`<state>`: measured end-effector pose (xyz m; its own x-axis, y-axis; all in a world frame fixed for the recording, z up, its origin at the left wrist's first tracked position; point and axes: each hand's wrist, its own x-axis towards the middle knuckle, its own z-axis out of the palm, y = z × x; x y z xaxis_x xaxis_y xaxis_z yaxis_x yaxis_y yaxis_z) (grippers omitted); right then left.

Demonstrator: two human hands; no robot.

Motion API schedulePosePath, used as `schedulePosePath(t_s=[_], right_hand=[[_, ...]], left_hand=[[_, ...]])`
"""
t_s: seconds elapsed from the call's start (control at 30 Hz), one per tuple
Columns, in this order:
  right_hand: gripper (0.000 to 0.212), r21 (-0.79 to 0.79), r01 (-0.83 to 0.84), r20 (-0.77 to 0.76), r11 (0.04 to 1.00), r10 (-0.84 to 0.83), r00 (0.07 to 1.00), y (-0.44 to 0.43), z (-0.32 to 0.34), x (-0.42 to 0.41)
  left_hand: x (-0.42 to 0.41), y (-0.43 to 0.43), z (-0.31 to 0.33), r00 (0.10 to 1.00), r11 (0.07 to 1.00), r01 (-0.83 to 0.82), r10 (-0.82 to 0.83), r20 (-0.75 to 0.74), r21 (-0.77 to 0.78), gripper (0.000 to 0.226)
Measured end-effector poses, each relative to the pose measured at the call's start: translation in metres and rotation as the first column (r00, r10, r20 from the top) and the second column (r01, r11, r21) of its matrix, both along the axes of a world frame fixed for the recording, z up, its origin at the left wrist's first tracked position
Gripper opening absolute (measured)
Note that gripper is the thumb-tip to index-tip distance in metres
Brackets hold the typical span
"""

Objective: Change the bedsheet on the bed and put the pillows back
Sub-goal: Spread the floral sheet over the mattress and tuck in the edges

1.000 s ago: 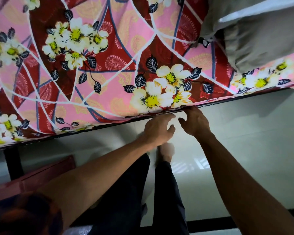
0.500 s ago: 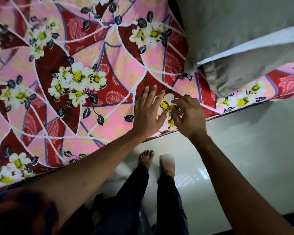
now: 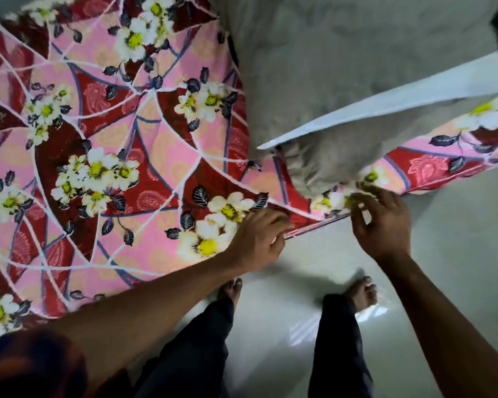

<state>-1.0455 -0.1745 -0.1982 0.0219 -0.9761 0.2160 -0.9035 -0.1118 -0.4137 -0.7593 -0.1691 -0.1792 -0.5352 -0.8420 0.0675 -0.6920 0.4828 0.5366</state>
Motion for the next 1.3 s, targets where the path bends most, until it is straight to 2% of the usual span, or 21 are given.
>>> schedulePosePath(t_s=[0.13, 0.27, 0.4, 0.5, 0.6, 0.67, 0.8, 0.9, 1.03, 1.1, 1.2, 1.3], right_hand=[[0.032, 0.025, -0.067, -0.035, 0.997, 0.068, 0.997, -0.049, -0.003, -0.059], [0.041, 0.122, -0.002, -0.065, 0.992, 0.010, 0.998, -0.059, -0.023, -0.148], [0.046, 0.180, 0.130, 0.009, 0.975, -0.134, 0.991, -0.059, -0.020, -0.230], [0.042, 0.186, 0.148, 0.099, 0.971, -0.169, 0.981, -0.068, -0.007, -0.267], [0.042, 0.094, 0.052, 0.138, 0.994, -0.065, 0.988, -0.092, 0.005, -0.302], [0.045, 0.086, -0.004, 0.133, 0.996, -0.007, 0.991, -0.112, 0.007, -0.325], [0.059, 0.264, -0.076, 0.113, 0.961, 0.048, 0.992, -0.147, -0.007, -0.354], [0.057, 0.405, -0.227, 0.184, 0.886, 0.164, 0.969, -0.163, -0.008, -0.370], [0.027, 0.382, -0.274, 0.252, 0.883, 0.185, 0.950, -0.187, -0.001, -0.390], [0.020, 0.378, -0.303, 0.259, 0.875, 0.214, 0.942, -0.215, -0.003, -0.395], [0.023, 0.370, -0.357, 0.326, 0.858, 0.240, 0.915, -0.261, 0.003, -0.398], [0.039, 0.418, -0.404, 0.430, 0.813, 0.214, 0.877, -0.313, 0.011, -0.392]], left_hand=[[-0.087, -0.027, 0.011, 0.997, 1.000, -0.007, 0.007, -0.074, 0.001, 0.029], [-0.196, -0.054, 0.023, 0.998, 1.000, -0.006, 0.007, -0.061, 0.020, 0.036], [-0.281, -0.084, 0.022, 1.000, 0.998, -0.004, 0.004, -0.006, 0.056, 0.039], [-0.325, -0.102, 0.018, 0.999, 0.998, -0.035, 0.036, -0.016, 0.057, 0.041], [-0.374, -0.121, 0.019, 0.997, 0.993, -0.078, 0.079, -0.016, 0.084, 0.038], [-0.408, -0.135, 0.021, 0.996, 0.993, -0.078, 0.082, -0.037, 0.087, 0.039], [-0.452, -0.169, 0.023, 0.979, 0.976, -0.193, 0.198, -0.050, 0.101, 0.040], [-0.475, -0.211, 0.017, 0.945, 0.944, -0.305, 0.317, -0.086, 0.131, 0.044], [-0.500, -0.274, 0.005, 0.890, 0.885, -0.454, 0.456, 0.005, 0.105, 0.051], [-0.506, -0.305, 0.003, 0.804, 0.800, -0.592, 0.595, -0.005, 0.094, 0.051], [-0.508, -0.350, -0.001, 0.700, 0.699, -0.713, 0.714, -0.012, 0.055, 0.052], [-0.500, -0.385, -0.003, 0.610, 0.611, -0.791, 0.782, 0.130, 0.034, 0.064]])
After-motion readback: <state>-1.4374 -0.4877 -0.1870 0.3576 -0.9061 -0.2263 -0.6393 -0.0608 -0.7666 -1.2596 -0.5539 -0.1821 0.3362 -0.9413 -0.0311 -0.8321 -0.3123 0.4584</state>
